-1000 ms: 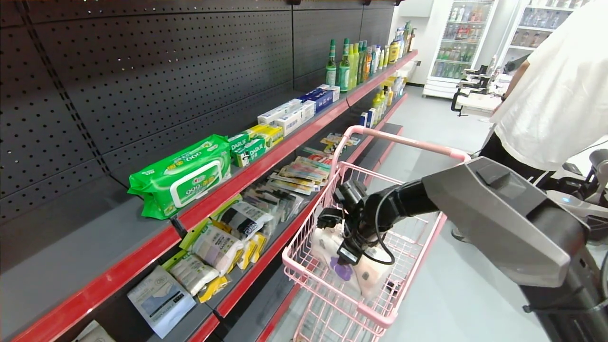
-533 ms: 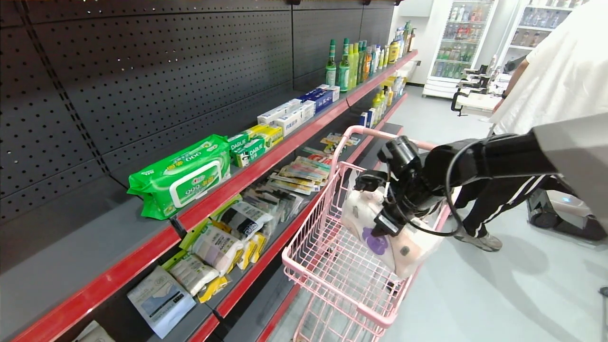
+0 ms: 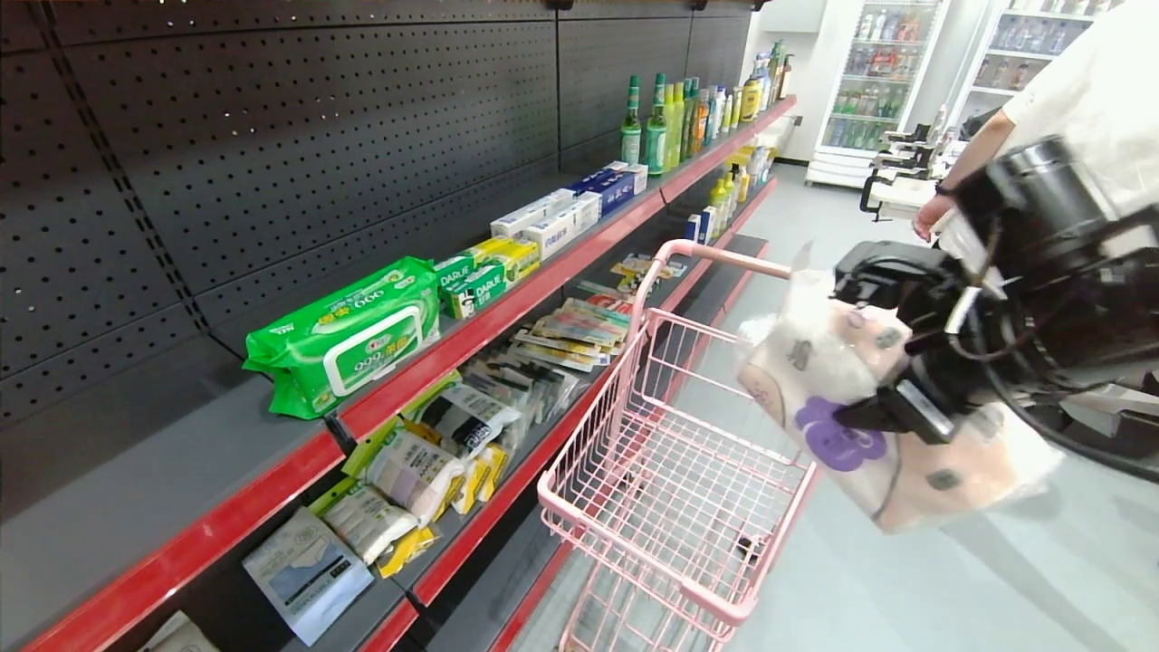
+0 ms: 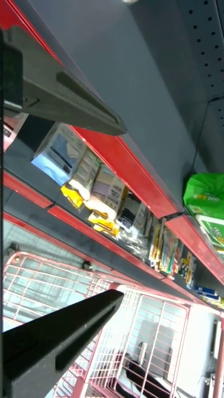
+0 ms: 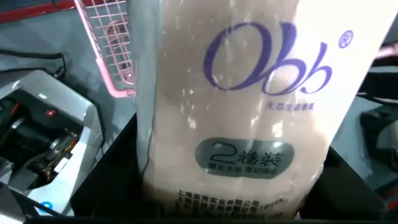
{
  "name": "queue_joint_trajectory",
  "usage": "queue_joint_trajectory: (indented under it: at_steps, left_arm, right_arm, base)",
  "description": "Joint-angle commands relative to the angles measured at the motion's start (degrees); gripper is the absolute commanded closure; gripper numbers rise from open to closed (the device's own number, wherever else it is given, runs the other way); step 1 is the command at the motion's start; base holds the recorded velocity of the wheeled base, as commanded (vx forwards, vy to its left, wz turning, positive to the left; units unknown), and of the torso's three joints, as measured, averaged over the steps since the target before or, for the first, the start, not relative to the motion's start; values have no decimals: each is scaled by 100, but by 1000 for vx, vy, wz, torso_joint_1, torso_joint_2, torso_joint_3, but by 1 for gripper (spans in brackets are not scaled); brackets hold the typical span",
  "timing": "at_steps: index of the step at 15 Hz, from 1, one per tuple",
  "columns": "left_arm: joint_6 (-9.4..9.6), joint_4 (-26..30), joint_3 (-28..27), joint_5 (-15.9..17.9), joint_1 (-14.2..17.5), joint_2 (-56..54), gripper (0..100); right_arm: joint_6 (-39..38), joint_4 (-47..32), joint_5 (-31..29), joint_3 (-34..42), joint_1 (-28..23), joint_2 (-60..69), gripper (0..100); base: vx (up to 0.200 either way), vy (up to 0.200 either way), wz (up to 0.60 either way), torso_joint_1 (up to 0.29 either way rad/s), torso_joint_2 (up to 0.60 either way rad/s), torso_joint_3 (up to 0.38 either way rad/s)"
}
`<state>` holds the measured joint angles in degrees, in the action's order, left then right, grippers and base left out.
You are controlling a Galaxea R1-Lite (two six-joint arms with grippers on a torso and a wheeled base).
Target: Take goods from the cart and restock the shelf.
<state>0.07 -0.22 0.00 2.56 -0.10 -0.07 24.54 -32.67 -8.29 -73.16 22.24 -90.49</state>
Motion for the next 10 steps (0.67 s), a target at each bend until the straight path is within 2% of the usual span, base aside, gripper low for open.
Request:
queue_joint_trajectory:
  at_steps: [1, 3, 6, 7, 9, 10]
  left_arm:
    - [1, -4, 0, -1, 1, 7, 0]
    - [1, -4, 0, -1, 1, 7, 0]
    - [10, -4, 0, -1, 1, 7, 0]
    - [1, -4, 0, -1, 1, 7, 0]
    - [1, -4, 0, -1, 1, 7, 0]
    - [1, -4, 0, -1, 1, 7, 0]
  right_arm:
    - [-63, -2, -217, 908, -53, 2027, 100]
    - [-406, 24, -270, 1515, -167, 3196, 100]
    - [-512, 77, -270, 2244, -308, 4584, 100]
    - [-512, 375, -287, 2402, -457, 5129, 100]
    - [-529, 666, -296, 2508, -791, 5507, 100]
    - [-529, 666, -296, 2508, -791, 5507, 100]
  base:
    - [0, 0, 0, 0, 0, 0]
    - [0, 0, 0, 0, 0, 0]
    - [0, 0, 0, 0, 0, 0]
    - [0, 0, 0, 0, 0, 0]
    - [0, 0, 0, 0, 0, 0]
    - [0, 0, 0, 0, 0, 0]
